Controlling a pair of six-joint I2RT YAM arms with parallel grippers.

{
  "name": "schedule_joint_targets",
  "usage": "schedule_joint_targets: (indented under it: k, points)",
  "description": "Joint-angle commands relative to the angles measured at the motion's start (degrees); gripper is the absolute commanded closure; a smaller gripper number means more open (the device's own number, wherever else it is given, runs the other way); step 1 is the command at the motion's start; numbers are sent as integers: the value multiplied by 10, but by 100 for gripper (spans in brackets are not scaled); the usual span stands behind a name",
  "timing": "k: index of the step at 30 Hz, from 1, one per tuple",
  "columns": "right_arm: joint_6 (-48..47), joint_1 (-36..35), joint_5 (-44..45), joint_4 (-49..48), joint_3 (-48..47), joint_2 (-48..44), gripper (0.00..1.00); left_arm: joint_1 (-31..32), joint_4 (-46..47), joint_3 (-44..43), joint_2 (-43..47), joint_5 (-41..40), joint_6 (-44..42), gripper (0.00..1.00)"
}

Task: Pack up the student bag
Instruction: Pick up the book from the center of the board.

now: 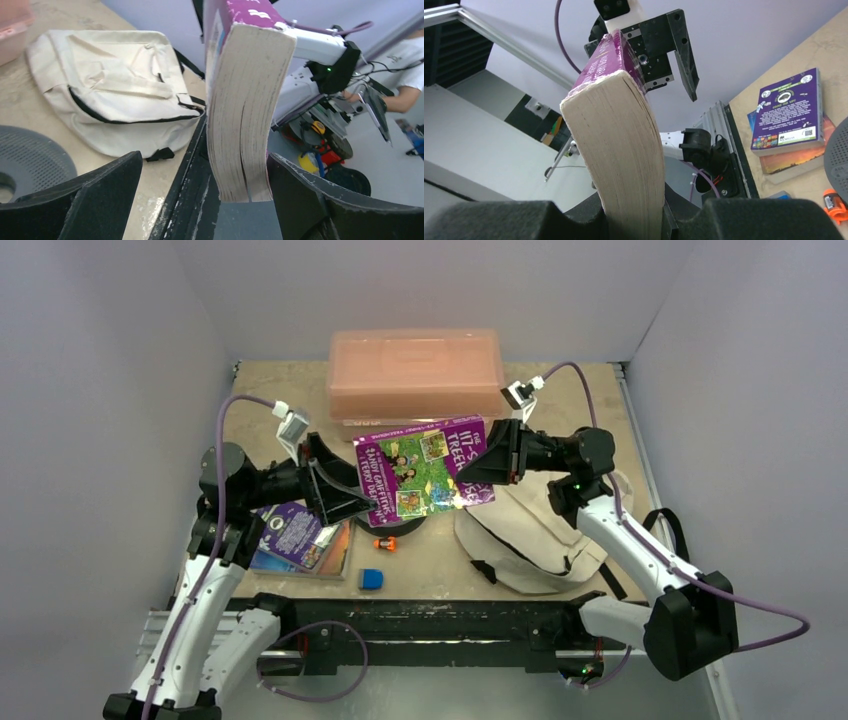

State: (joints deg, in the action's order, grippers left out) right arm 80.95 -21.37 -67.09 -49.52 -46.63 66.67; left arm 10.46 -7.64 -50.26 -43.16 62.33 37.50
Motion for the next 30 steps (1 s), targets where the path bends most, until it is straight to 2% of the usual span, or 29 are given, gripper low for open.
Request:
schedule_joint_targets:
  k: [1, 5, 7, 9, 11, 13, 15, 18, 21, 25, 28, 30]
  points:
    - [38, -7, 3, -100, -10, -10, 100, 28, 171, 18, 10, 36, 77, 4]
    - [24, -14, 5, -87, -9, -7, 100, 33, 213, 12, -3, 16, 127, 17]
    - [15, -16, 6, -73, -8, -8, 100, 33, 194, 0, -5, -17, 131, 27]
    - [13, -18, 9, -71, -6, -10, 100, 33, 191, -4, -7, -44, 143, 32]
    - [8, -21, 13, -66, -7, -12, 100, 36, 216, 2, -13, -58, 169, 31]
    - [-10, -24, 19, -48, -11, -14, 100, 48, 217, 3, -22, -66, 178, 21]
    - [-24, -26, 22, -33, -12, -14, 100, 63, 189, 1, -25, -80, 160, 16]
    - [-19, -28, 25, -37, -9, -10, 100, 77, 152, 2, -14, -114, 138, 16]
    - [-18, -31, 26, -44, -6, -6, 100, 85, 131, 3, -5, -144, 124, 35]
    - [-21, -34, 28, -45, -7, 0, 100, 93, 124, 5, -9, -161, 123, 42]
    - [-24, -34, 30, -44, -7, 4, 100, 96, 125, 9, -12, -166, 118, 67]
    - [-44, -34, 34, -10, -9, 4, 100, 96, 101, 1, -11, -176, 101, 90]
